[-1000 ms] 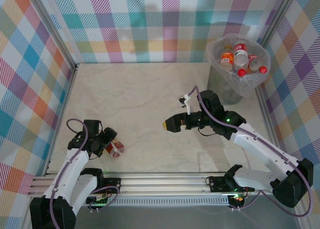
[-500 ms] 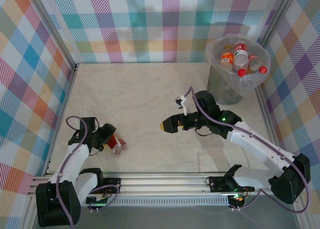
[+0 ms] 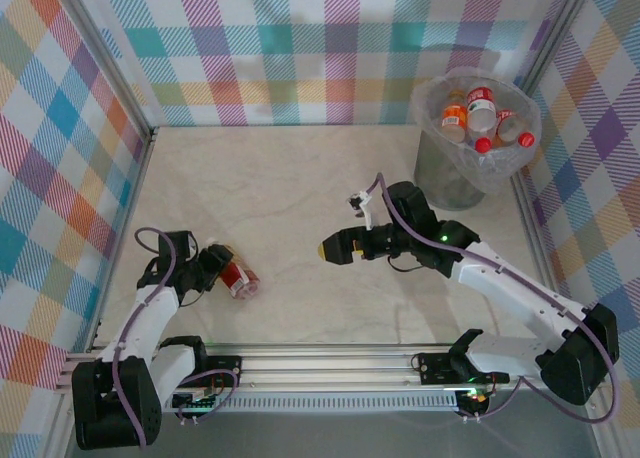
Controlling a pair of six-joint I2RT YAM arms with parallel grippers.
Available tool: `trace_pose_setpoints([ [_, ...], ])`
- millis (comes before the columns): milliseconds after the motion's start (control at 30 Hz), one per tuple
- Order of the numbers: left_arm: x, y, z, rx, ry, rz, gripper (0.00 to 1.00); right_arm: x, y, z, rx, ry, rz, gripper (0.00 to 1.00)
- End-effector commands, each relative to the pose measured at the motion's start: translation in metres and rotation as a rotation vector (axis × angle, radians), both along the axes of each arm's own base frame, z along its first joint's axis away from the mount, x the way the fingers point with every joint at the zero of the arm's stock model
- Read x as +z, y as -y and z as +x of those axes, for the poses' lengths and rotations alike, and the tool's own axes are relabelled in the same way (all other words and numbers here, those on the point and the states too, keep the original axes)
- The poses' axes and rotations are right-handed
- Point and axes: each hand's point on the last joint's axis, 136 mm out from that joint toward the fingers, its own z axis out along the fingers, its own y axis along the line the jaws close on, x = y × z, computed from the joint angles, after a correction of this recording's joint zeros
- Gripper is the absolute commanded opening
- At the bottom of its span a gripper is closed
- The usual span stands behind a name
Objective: Put the plastic bottles in the bin
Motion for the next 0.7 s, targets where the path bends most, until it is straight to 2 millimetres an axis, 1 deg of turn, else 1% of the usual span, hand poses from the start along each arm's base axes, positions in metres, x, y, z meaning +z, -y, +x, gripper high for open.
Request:
trace_pose_setpoints([
  [0, 0.035, 0.015, 0.014, -0.056, 0.124, -0.061, 0.54, -0.003, -0.01, 0.007, -0.025, -0.045, 0.024, 1.0],
  [33, 0.045, 0.019, 0.02, -0.068, 0.165, -0.073, 0.54, -0.003, -0.013, 0.007, -0.023, -0.059, 0.038, 1.0],
  [100, 0.06, 0.031, 0.024, -0.086, 0.195, -0.104, 0.55, -0.003, -0.02, 0.01, -0.025, -0.082, 0.073, 1.0],
  [233, 0.079, 0.051, 0.03, -0.094, 0.216, -0.165, 0.56, -0.008, -0.028, 0.02, -0.063, -0.119, 0.08, 1.0],
  [300, 0.088, 0.065, 0.033, -0.119, 0.215, -0.179, 0.56, -0.011, -0.034, 0.023, -0.075, -0.133, 0.075, 1.0],
  [400, 0.098, 0.084, 0.037, -0.137, 0.201, -0.195, 0.56, -0.02, -0.045, 0.027, -0.095, -0.152, 0.046, 1.0],
  [533, 0.111, 0.104, 0.042, -0.147, 0.195, -0.22, 0.56, -0.032, -0.059, 0.032, -0.117, -0.178, 0.03, 0.99],
  [600, 0.113, 0.112, 0.043, -0.146, 0.176, -0.235, 0.56, -0.037, -0.067, 0.035, -0.126, -0.181, 0.019, 0.98],
  [667, 0.114, 0.119, 0.043, -0.154, 0.161, -0.239, 0.56, -0.037, -0.075, 0.036, -0.115, -0.176, 0.014, 0.97],
])
